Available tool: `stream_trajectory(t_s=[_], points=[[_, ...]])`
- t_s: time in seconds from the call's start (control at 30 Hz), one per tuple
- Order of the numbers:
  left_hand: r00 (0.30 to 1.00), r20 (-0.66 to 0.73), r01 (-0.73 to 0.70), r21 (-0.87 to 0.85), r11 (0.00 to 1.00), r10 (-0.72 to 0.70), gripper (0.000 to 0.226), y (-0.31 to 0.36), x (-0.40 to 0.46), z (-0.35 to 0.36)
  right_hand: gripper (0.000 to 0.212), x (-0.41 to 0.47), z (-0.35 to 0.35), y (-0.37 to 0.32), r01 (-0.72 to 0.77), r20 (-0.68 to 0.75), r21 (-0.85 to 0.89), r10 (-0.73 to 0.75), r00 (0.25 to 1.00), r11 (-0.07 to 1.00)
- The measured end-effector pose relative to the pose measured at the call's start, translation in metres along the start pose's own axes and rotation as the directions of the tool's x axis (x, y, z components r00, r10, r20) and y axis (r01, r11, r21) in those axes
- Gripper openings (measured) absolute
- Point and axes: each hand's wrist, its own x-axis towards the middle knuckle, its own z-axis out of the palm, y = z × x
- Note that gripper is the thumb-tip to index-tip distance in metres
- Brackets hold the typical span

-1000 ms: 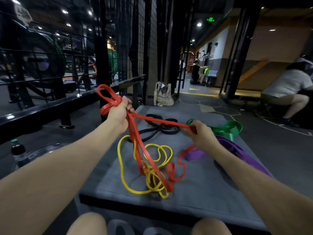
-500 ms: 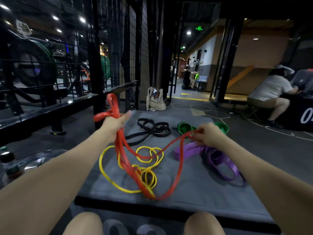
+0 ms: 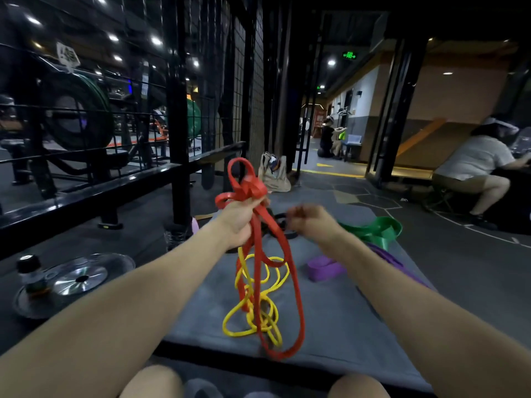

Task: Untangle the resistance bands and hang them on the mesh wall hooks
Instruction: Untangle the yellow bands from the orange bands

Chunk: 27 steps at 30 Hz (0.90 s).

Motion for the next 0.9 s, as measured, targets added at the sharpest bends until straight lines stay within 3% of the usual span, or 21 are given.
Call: stream_trajectory(t_s=[0.1,0.2,0.27,0.37,0.4,0.47,0.53,0.6,0.67,0.73,0.77,0.9], points=[[0.999,-0.018,0.026,-0.082,0.996,-0.028,0.031,0.006,0.005,-0.006,0.016,-0.017,0.022,0.027,-0.083,0.283,-0.133,0.118,0.952,0.988],[0.996,-0.089,0.001,-0.192,0.981,-0.019,0.033,0.011,0.009,-0.008,0.021,-0.021,0.038,0.043,-0.100,0.377,-0.199,0.171,0.910,0.975],[0.982,-0.185,-0.015,-0.196,0.981,-0.022,0.031,0.015,0.010,-0.013,0.017,-0.019,0.040,0.050,-0.071,0.379,-0.359,0.215,0.900,0.931],[0.945,-0.327,-0.040,-0.153,0.987,-0.013,0.031,0.020,0.014,-0.034,0.017,-0.014,0.022,0.068,0.058,0.333,-0.787,0.343,0.879,0.614],[0.934,-0.356,-0.032,-0.105,0.994,-0.007,0.031,0.019,0.015,-0.043,0.017,-0.015,0.012,0.073,0.023,0.284,-0.827,0.381,0.880,0.562],[0.921,-0.389,0.002,0.088,0.996,0.033,0.030,0.015,0.017,-0.057,0.016,-0.013,-0.008,0.073,-0.070,0.178,-0.827,0.377,0.909,0.558],[0.929,-0.368,0.065,0.250,0.966,0.033,0.027,0.006,0.014,-0.062,0.023,-0.007,-0.021,0.060,-0.179,0.059,-0.743,0.330,0.942,0.645],[0.952,-0.303,0.121,0.267,0.956,-0.036,0.025,-0.003,0.011,-0.059,0.031,0.007,-0.020,0.042,-0.204,-0.020,-0.570,0.234,0.972,0.796],[0.975,-0.198,0.148,0.258,0.955,-0.098,0.022,-0.010,0.007,-0.052,0.031,0.019,-0.009,0.018,-0.164,-0.033,-0.196,0.160,0.987,0.967],[0.985,-0.089,0.165,0.294,0.941,-0.145,0.018,-0.013,0.006,-0.047,0.021,0.025,0.008,-0.008,-0.158,0.067,0.222,0.146,0.987,0.962],[0.986,-0.038,0.165,0.302,0.939,-0.161,0.017,-0.014,0.004,-0.043,0.013,0.027,0.015,-0.019,-0.145,0.121,0.313,0.112,0.986,0.939],[0.991,-0.054,0.132,0.402,0.906,-0.121,0.021,-0.022,0.010,-0.042,0.012,0.030,0.039,-0.034,-0.022,0.177,0.215,-0.017,0.984,0.976]])
